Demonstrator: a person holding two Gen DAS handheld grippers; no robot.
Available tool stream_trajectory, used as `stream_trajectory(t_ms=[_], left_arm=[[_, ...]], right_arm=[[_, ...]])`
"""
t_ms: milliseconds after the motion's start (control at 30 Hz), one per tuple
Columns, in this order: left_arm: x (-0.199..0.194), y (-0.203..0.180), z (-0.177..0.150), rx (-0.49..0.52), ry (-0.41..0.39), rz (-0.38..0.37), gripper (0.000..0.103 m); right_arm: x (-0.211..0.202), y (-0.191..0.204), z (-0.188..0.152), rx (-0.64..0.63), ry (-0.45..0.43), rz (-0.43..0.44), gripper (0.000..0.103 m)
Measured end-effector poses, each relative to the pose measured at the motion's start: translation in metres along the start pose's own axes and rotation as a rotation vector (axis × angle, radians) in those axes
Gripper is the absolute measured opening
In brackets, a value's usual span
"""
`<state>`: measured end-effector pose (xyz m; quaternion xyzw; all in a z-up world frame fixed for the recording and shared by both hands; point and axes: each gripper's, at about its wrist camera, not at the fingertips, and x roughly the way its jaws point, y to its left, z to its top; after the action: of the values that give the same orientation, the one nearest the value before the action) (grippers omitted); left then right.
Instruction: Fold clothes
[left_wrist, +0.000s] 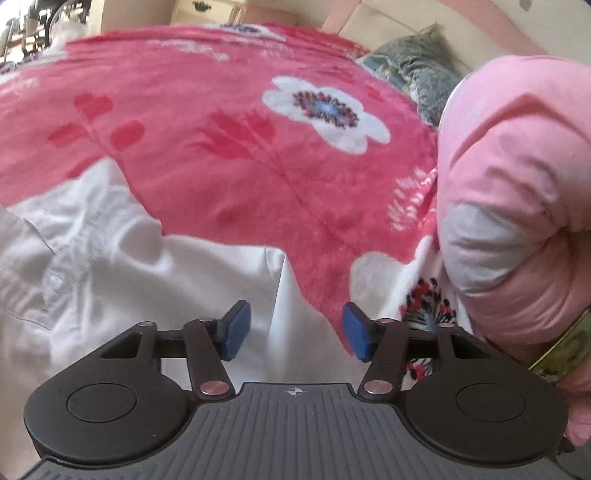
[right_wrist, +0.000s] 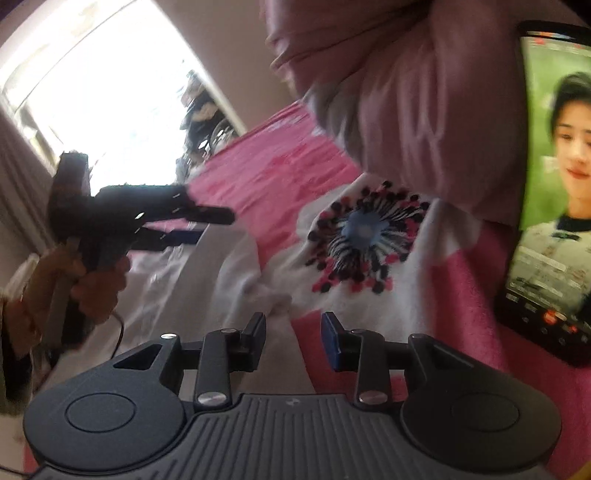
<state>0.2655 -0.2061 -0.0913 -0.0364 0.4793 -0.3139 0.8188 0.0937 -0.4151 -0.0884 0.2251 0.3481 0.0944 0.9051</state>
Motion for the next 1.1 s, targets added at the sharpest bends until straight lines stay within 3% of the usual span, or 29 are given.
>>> stream_trajectory(t_ms=[100, 167, 200, 233, 267, 300, 333, 400, 500, 733, 867, 1100], left_arm=[[0.009, 0.004, 0.001, -0.005, 0.012, -0.020, 0.042], [0.010, 0.006, -0.001, -0.002, 0.000, -0.037, 0.030], [0.010, 0.007, -0.002, -0.004, -0.009, -0.045, 0.018], [0.009, 0.010, -0.002, -0.015, -0.019, -0.053, 0.009], [0.008, 0.013, -0.003, -0.028, -0.035, -0.057, 0.006], [0.007, 0.016, -0.004, -0.040, -0.058, -0.062, 0.002], [0.005, 0.020, -0.004, -0.054, -0.084, -0.075, 0.002], [0.004, 0.028, -0.006, -0.097, -0.115, -0.098, 0.001], [0.011, 0.036, -0.011, -0.129, -0.102, -0.087, 0.001], [0.015, 0.047, -0.015, -0.173, -0.112, -0.125, 0.001], [0.017, 0.048, -0.015, -0.175, -0.110, -0.136, 0.001], [0.021, 0.053, -0.016, -0.195, -0.104, -0.157, 0.003]], right_arm=[[0.009, 0.008, -0.001, -0.062, 0.016, 0.000, 0.037], [0.015, 0.012, -0.002, -0.090, 0.023, -0.001, 0.036], [0.019, 0.014, -0.003, -0.097, 0.029, -0.002, 0.035], [0.022, 0.014, -0.003, -0.093, 0.042, -0.005, 0.025], [0.025, 0.014, -0.004, -0.095, 0.057, -0.016, 0.012], [0.027, 0.016, -0.005, -0.110, 0.064, -0.040, 0.007], [0.025, 0.018, -0.006, -0.129, 0.062, -0.057, 0.002], [0.019, 0.020, -0.006, -0.143, 0.051, -0.068, 0.002], [0.015, 0.019, -0.011, -0.147, 0.065, -0.076, 0.002], [0.005, 0.016, 0.001, -0.134, -0.034, -0.054, 0.012], [0.009, 0.025, 0.002, -0.256, -0.063, -0.072, 0.025], [0.025, 0.052, -0.017, -0.530, -0.008, -0.112, 0.031]])
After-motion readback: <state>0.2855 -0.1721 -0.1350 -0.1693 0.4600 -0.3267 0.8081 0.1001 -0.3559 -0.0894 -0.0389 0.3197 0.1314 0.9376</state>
